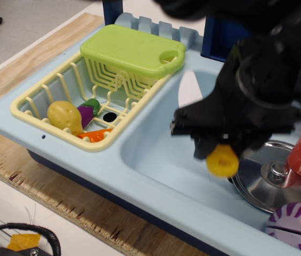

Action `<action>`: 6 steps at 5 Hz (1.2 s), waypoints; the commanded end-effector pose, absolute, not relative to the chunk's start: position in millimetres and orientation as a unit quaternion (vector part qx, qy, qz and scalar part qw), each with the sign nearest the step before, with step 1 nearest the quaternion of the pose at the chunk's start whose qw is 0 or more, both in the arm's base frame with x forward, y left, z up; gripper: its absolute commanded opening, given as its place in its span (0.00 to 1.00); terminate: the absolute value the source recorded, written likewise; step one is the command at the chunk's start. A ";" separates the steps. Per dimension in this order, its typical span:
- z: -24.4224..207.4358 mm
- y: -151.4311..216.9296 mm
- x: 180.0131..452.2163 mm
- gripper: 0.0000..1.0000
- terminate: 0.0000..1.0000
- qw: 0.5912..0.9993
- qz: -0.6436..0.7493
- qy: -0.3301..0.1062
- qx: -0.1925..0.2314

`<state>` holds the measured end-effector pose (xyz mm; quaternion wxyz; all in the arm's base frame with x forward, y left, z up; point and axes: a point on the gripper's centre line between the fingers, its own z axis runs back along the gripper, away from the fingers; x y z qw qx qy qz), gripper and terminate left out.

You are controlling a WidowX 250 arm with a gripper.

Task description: Put knife on cutting board

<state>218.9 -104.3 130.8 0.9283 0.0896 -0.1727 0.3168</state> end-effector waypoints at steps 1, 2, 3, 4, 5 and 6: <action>170.6 -86.6 243.4 0.00 0.00 0.891 0.376 -0.242 0.081; 183.2 -70.1 261.8 0.00 0.00 0.874 0.400 -0.264 0.087; 183.6 -45.2 268.5 0.00 0.00 0.847 0.453 -0.271 0.065; 181.1 -26.8 279.2 0.00 0.00 0.825 0.492 -0.274 0.049; 173.2 -5.2 292.0 0.00 0.00 0.813 0.510 -0.282 0.023; 164.6 12.9 300.3 0.00 0.00 0.810 0.512 -0.286 0.007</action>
